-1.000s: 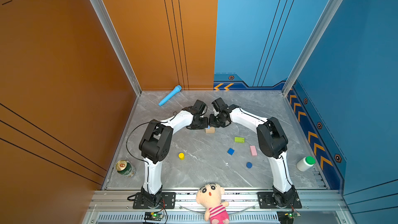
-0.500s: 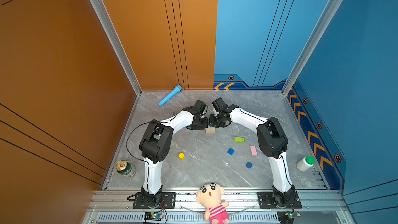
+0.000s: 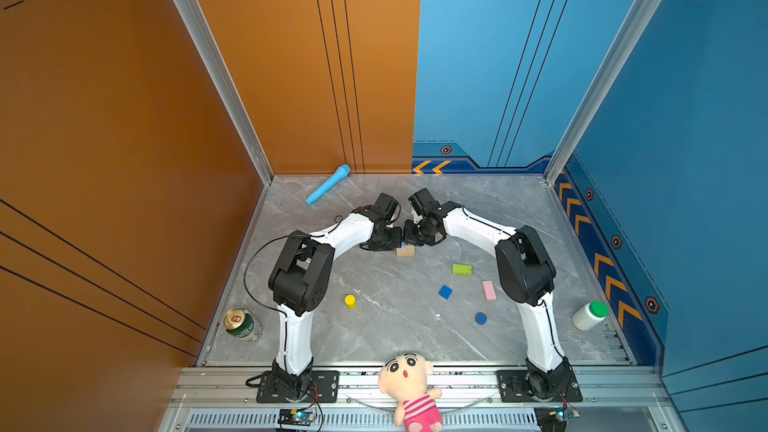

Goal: Build the wood block tower
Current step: 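Withdraw both grippers from the stack toward the lime and pink blocks, then close the left gripper on the dark blue cube while the right draws back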

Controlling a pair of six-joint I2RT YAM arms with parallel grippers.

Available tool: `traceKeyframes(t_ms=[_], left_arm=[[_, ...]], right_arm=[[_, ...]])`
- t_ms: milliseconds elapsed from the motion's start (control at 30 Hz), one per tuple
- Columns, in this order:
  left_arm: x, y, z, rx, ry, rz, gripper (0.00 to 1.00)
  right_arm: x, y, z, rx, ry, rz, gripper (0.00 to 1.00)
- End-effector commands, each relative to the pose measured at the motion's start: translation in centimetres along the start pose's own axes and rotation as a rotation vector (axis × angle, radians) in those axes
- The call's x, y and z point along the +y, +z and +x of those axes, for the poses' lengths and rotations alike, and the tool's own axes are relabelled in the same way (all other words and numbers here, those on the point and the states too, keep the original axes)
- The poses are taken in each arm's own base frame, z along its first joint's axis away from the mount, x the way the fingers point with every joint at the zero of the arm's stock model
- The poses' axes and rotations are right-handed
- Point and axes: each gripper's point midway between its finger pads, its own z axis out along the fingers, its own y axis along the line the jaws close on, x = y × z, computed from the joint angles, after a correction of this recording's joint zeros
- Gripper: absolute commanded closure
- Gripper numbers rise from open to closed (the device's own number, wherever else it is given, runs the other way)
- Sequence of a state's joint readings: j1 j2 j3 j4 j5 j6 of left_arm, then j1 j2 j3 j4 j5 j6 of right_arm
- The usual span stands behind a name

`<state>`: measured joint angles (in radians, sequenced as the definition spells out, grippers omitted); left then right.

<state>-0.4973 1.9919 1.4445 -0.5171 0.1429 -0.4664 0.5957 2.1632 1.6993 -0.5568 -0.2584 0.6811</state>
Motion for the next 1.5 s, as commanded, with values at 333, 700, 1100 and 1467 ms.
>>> traceKeyframes(t_ms=[333,700,1100,1467], left_arm=[[-0.5,-2.1,-0.4,-0.027,0.043,-0.016,1.00],[-0.6,-7.6,-1.5,-0.141,0.077,-0.049,1.00],[-10.3,-11.5,3.0,-0.139,0.430,0.053,0.85],[-15.5,-5.4,10.8,0.102,0.686,0.056,0.54]], right_arm=[[0.0,-2.6,-0.6,-0.047,0.008,0.009,0.99],[-1.2,-7.3,-0.6,-0.128,0.011,0.020,0.97],[-7.5,-15.1,0.5,-0.300,0.097,0.058,0.87],[-12.3,-20.3,4.0,-0.432,0.184,0.068,0.68]])
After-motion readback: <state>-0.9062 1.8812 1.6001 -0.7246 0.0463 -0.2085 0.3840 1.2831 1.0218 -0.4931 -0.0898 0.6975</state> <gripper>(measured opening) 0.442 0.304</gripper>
